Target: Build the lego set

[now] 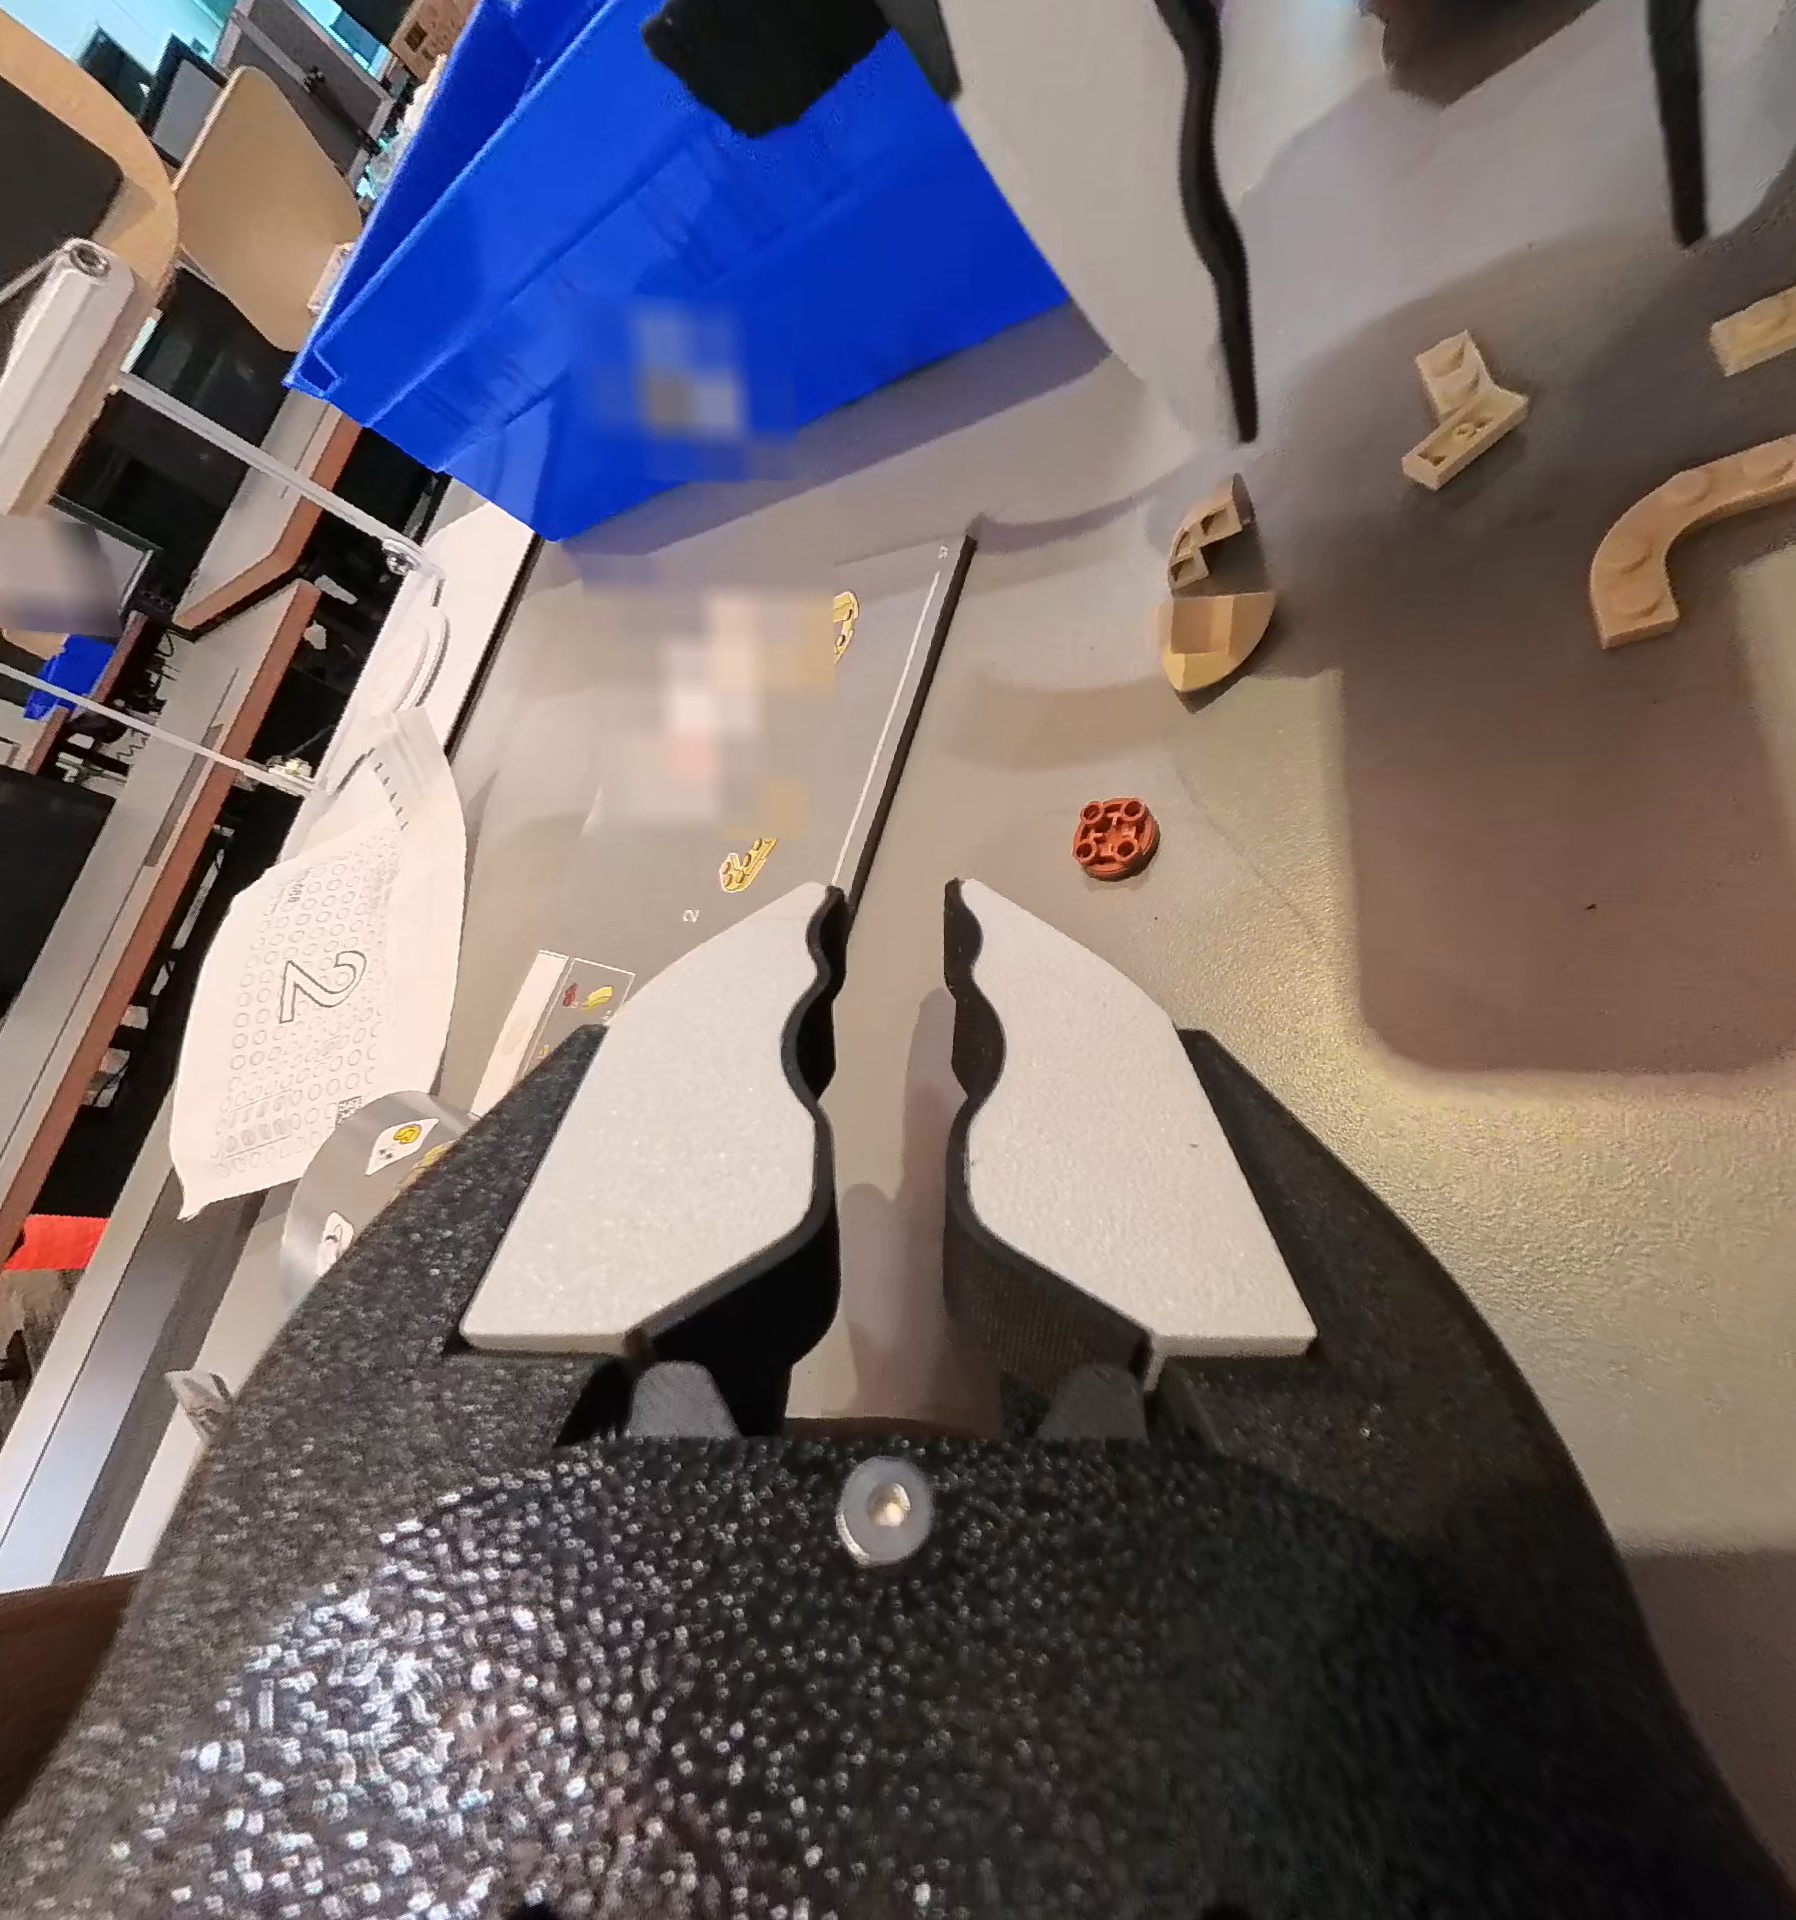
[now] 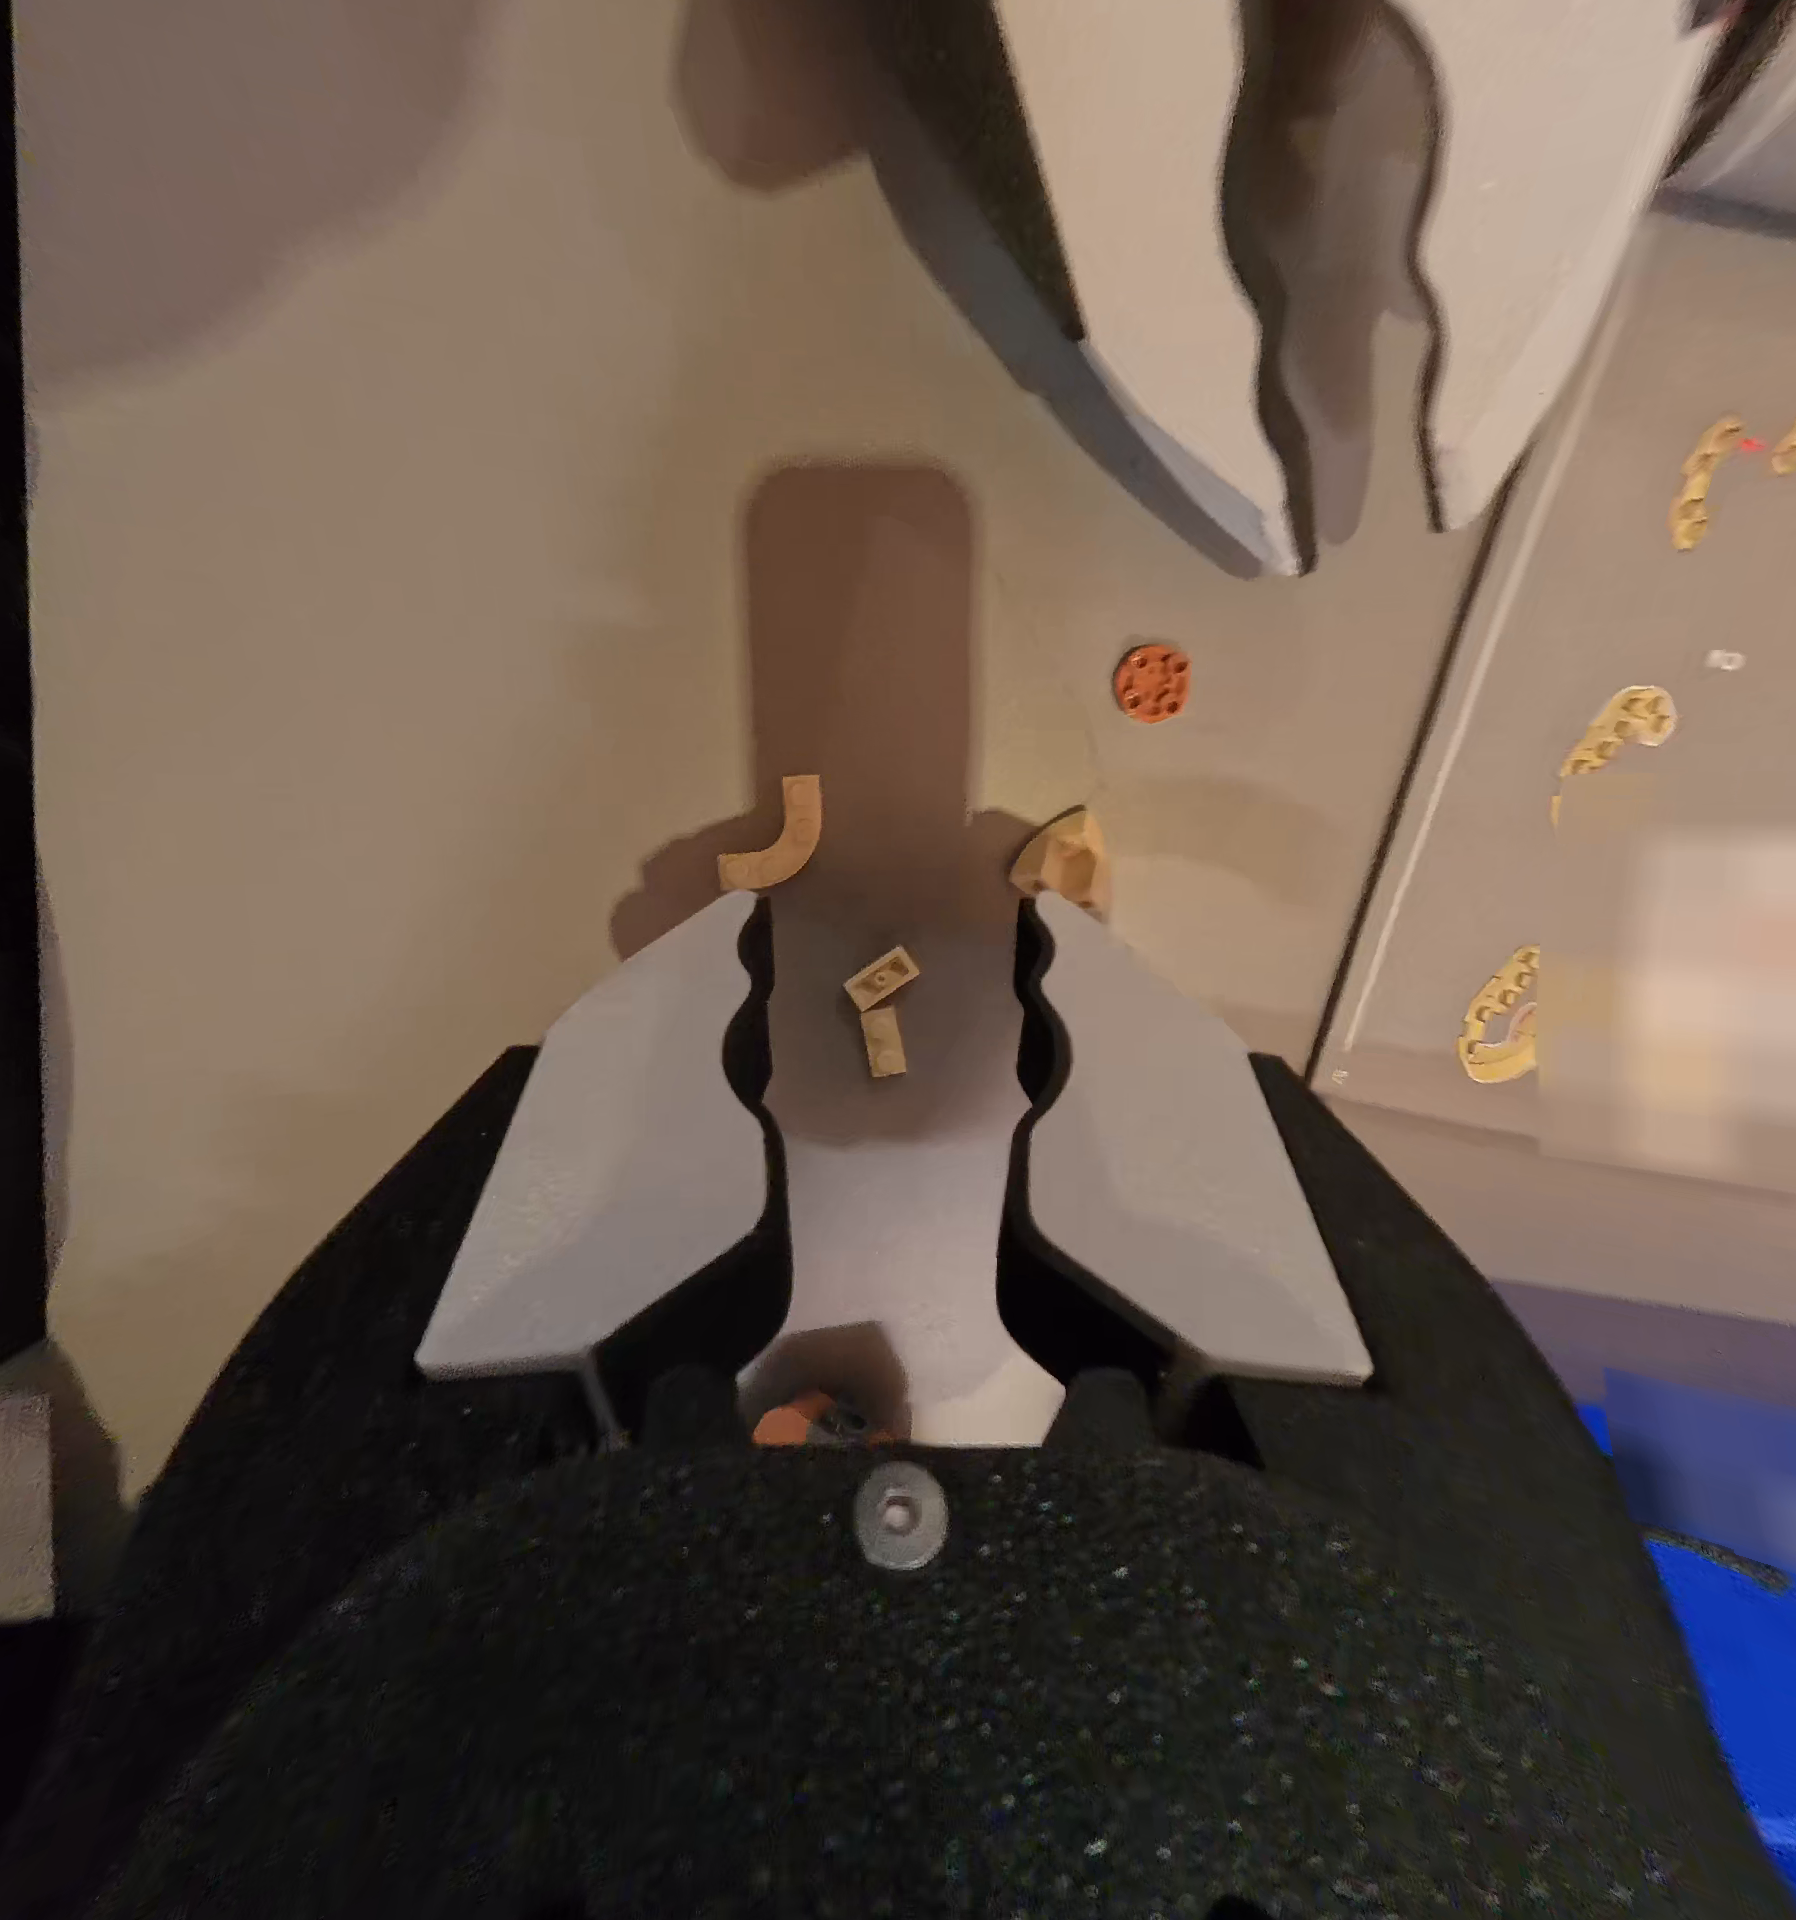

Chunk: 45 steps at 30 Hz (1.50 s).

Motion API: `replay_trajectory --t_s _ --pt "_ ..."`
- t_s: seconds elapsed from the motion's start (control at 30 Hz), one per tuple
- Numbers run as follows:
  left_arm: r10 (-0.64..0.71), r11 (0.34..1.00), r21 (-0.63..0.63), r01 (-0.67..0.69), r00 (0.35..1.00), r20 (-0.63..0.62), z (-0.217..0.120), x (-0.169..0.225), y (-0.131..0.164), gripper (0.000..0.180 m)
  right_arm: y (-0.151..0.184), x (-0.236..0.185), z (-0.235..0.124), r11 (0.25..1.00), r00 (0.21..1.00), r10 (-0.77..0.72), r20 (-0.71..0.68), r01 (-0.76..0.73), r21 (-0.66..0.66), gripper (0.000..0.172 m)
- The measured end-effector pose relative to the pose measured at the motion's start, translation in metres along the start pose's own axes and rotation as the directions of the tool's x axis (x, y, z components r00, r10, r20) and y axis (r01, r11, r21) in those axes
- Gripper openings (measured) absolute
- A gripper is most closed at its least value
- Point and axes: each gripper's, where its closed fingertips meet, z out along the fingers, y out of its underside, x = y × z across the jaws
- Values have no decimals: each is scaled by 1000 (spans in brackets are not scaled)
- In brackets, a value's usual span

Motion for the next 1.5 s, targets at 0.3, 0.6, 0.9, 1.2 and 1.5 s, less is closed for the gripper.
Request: replay_trajectory --t_s 0.3,0.6,0.9,1.2,1.5 --pt "3 1000 9 -3 1000 5 -1 1 -3 17 -11 24 -38 959 947 139 -289 -57 276 39" --pt "0 1000 7 0 1000 4 0 1 -3 17 56 54 -152 923 687 329 -648 -90 374 38" --pt "3 1000 -5 -3 1000 5 2 2 -1 17 164 144 -172 784 620 621 -479 -500 368 27" --pt "3 1000 -9 -3 1000 7 2 2 -1 17 244 234 -106 494 387 787 -481 -862 113 23" --pt "12 1000 -4 -12 1000 -3 2 4 -1 17 264 230 -75 457 406 766 -498 -889 -22 10"
